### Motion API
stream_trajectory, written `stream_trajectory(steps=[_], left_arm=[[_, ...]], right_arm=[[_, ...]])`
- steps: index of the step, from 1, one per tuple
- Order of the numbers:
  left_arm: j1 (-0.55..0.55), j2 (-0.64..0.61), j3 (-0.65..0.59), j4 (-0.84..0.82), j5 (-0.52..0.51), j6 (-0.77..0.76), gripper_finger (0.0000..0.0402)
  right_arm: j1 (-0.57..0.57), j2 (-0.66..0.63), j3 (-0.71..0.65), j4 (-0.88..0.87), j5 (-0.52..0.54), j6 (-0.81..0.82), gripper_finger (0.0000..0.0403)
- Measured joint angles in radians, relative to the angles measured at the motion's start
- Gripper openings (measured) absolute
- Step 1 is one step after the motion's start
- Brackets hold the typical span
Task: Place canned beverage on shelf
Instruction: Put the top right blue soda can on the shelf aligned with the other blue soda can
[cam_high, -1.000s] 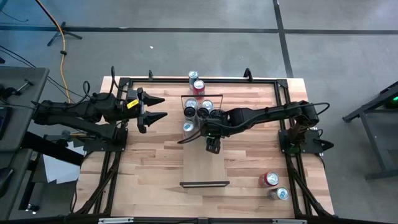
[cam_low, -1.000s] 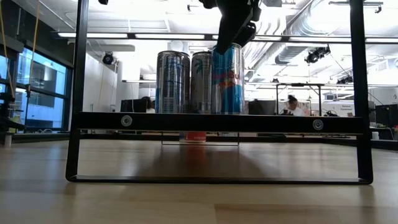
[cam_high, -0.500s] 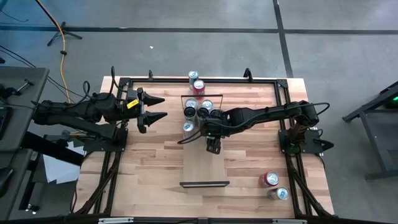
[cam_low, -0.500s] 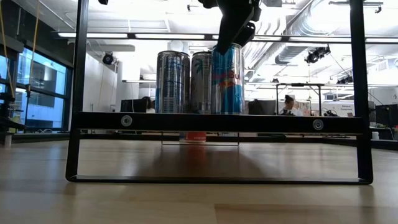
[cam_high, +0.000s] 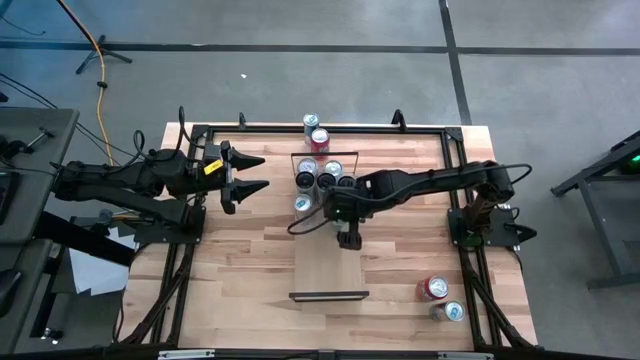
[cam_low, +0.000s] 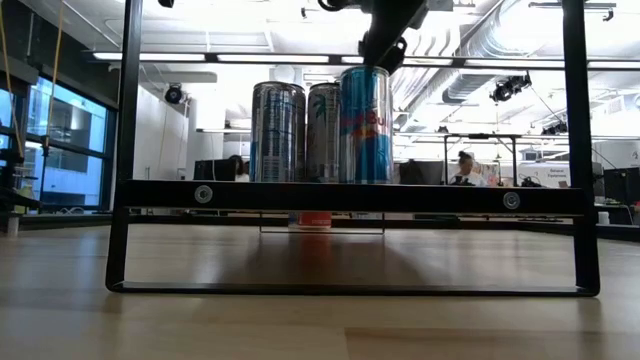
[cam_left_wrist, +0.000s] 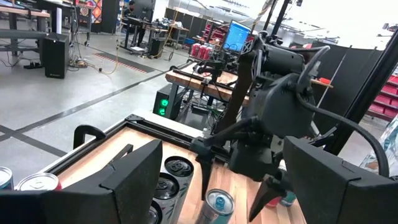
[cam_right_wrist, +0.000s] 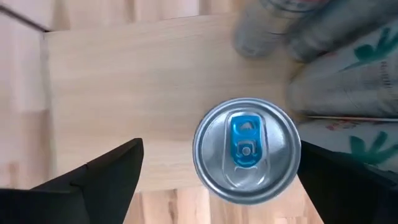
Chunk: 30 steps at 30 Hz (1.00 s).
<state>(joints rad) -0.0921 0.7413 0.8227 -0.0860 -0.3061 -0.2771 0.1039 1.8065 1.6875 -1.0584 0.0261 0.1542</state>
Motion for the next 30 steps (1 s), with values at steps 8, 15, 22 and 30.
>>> stream_trajectory(steps=[8,15,22,30], left_arm=[[0.0,0.0,0.0,0.0,0.0,0.0,0.0294],[0.0,0.0,0.0,0.0,0.0,0.0,0.0294],[0.0,0.0,0.0,0.0,0.0,0.0,0.0294],[0.0,0.0,0.0,0.001,0.0,-0.009,0.0294]], right_arm=[[-0.046,-0.052,0.0,-0.025,-0.021,-0.071,0.0392],[-0.095,-0.132,0.0,-0.006,-0.017,-0.121,0.0392],[-0.111,-0.216,0.0,0.038,-0.017,-0.214,0.0392],[-0.088,-0.232,0.0,0.138,-0.059,-0.576,0.0392]])
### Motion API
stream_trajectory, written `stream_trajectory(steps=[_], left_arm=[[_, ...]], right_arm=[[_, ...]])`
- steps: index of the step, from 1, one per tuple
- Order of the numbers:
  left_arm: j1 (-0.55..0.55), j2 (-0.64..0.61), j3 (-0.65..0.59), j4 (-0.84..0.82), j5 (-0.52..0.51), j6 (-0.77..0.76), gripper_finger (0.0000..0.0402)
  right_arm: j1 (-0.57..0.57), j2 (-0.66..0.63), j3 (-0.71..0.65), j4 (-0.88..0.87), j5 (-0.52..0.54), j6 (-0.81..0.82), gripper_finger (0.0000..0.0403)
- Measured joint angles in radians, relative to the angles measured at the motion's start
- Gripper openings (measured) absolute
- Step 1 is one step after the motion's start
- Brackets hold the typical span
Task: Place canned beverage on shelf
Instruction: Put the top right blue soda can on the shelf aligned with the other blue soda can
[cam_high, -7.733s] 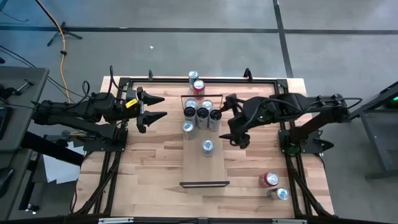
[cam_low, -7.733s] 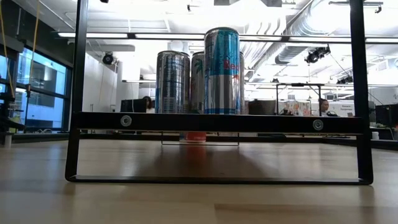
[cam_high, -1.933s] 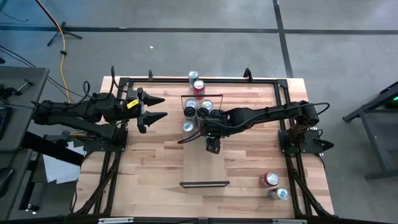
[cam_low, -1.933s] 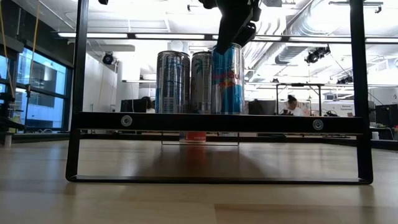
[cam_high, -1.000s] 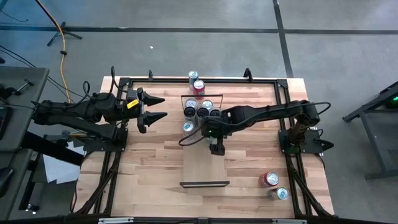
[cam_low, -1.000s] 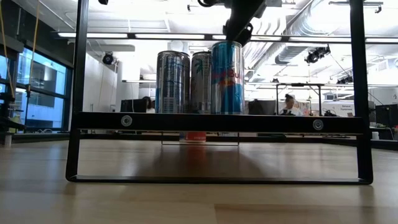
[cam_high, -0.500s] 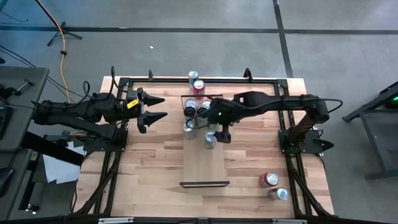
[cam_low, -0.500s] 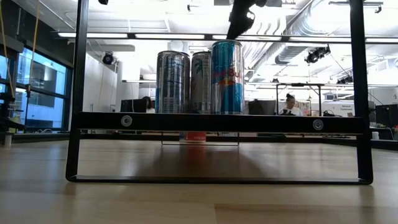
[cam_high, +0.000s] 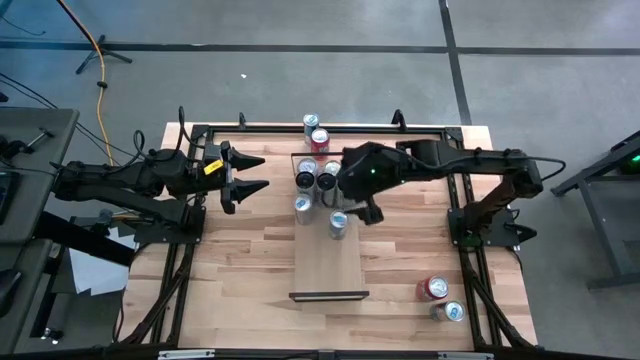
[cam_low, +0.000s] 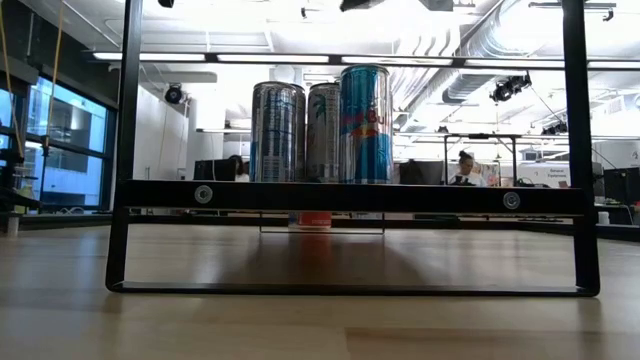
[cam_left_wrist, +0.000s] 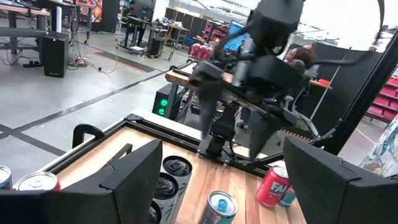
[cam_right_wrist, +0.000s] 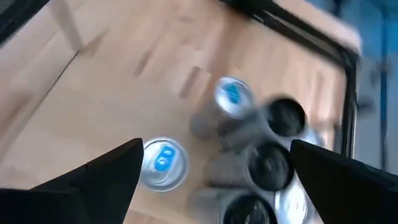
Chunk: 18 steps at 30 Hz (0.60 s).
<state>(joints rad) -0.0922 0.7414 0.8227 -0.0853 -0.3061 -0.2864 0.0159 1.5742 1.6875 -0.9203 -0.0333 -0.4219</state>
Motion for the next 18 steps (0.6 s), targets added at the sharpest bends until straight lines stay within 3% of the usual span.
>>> stream_trajectory(steps=[3,7,18], left_arm=[[0.0,0.0,0.0,0.0,0.0,-0.001,0.0294],[0.0,0.0,0.0,0.0,0.0,-0.021,0.0294],[0.0,0.0,0.0,0.0,0.0,-0.026,0.0294]], right_arm=[[0.032,0.022,0.001,-0.026,-0.009,-0.21,0.0392],[0.067,0.064,0.001,-0.083,-0.002,-0.37,0.0392],[0.103,0.179,0.0,-0.108,0.053,-0.504,0.0392]])
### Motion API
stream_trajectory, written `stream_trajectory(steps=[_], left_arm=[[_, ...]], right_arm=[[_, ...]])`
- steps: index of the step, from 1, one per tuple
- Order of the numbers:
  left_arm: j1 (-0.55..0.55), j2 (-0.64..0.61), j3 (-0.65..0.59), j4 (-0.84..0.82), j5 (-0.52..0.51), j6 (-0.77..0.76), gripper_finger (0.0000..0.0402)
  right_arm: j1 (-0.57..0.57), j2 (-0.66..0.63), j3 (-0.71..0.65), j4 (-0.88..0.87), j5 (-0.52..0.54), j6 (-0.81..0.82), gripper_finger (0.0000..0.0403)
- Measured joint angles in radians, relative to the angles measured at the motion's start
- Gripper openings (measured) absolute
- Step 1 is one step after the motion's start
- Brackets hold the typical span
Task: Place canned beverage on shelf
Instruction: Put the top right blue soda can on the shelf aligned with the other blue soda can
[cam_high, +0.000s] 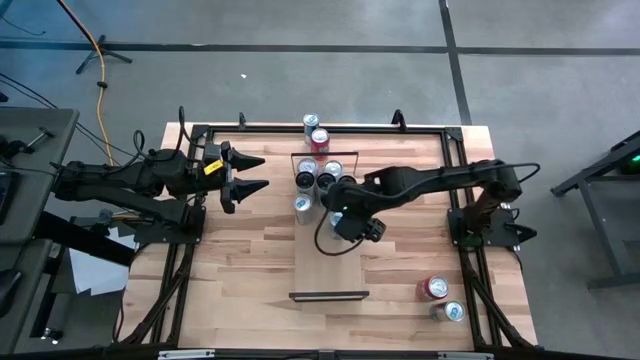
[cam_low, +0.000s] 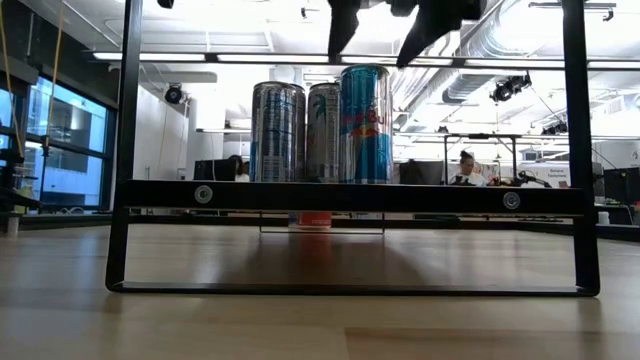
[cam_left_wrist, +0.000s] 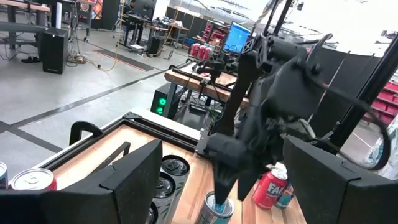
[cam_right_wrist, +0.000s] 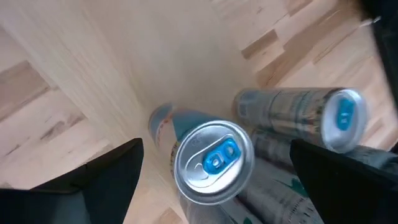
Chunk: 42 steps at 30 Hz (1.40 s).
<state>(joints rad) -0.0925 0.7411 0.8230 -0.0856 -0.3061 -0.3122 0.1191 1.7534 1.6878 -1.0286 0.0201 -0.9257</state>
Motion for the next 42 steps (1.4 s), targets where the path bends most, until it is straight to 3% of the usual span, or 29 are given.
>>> stream_trajectory(steps=[19,34,42], left_arm=[[0.0,0.0,0.0,0.0,0.0,0.001,0.0294],[0.0,0.0,0.0,-0.008,0.0,0.001,0.0294],[0.0,0.0,0.0,-0.008,0.0,0.001,0.0294]], right_arm=[[-0.049,0.048,-0.001,-0.01,-0.034,-0.044,0.0384],[-0.053,0.081,-0.001,0.006,-0.055,-0.07,0.0317],[-0.053,0.081,-0.001,0.006,-0.055,-0.071,0.0255]])
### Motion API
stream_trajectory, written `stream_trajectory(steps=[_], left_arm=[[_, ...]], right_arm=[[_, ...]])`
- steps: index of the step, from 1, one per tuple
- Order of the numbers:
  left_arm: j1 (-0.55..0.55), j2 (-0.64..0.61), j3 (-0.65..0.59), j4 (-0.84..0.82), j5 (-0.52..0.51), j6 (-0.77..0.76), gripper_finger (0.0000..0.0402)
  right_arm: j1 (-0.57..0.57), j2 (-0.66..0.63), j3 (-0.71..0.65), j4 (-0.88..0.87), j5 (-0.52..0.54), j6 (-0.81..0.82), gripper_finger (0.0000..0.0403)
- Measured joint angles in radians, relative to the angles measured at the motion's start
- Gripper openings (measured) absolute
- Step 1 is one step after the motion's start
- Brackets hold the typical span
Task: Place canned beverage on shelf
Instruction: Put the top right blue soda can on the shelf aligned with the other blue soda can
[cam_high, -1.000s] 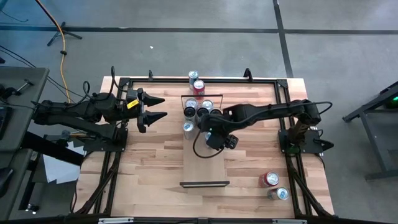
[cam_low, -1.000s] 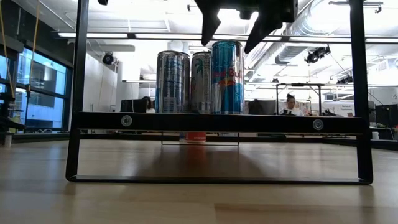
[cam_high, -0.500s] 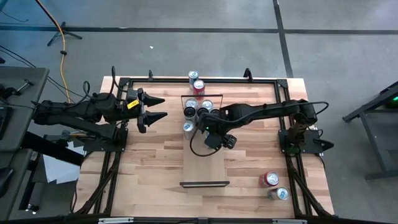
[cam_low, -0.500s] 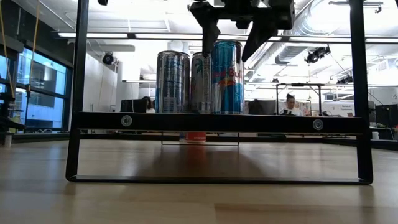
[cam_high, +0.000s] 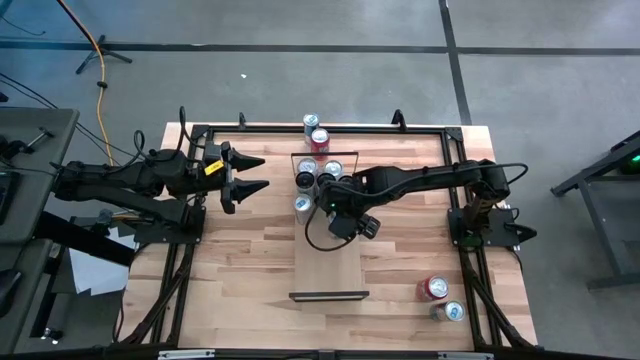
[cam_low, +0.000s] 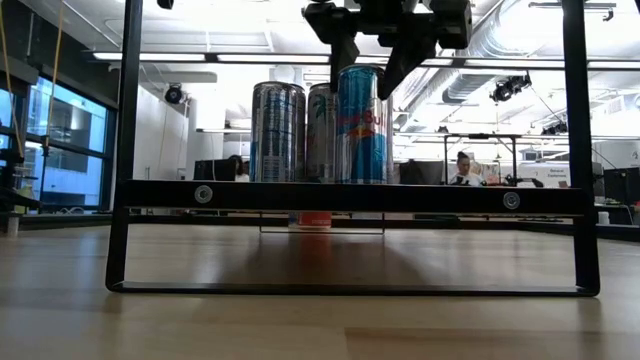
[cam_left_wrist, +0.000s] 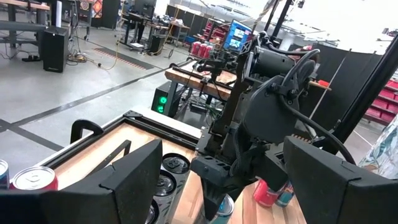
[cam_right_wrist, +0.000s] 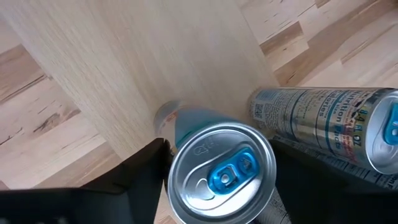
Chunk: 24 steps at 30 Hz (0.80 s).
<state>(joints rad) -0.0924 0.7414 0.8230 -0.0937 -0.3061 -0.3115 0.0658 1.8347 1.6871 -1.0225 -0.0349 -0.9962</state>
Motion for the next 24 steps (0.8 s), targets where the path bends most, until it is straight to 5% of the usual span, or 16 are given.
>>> stream_trajectory(steps=[8,13,24], left_arm=[[0.0,0.0,0.0,0.0,0.0,0.0,0.0294],[0.0,0.0,0.0,0.0,0.0,0.0,0.0294],[0.0,0.0,0.0,0.0,0.0,0.0,0.0294]], right_arm=[[0.002,-0.001,0.0,0.001,0.006,0.0,0.0234],[0.022,-0.008,0.01,-0.013,0.101,0.029,0.0238],[0.001,-0.014,0.226,-0.069,0.094,0.784,0.0234]])
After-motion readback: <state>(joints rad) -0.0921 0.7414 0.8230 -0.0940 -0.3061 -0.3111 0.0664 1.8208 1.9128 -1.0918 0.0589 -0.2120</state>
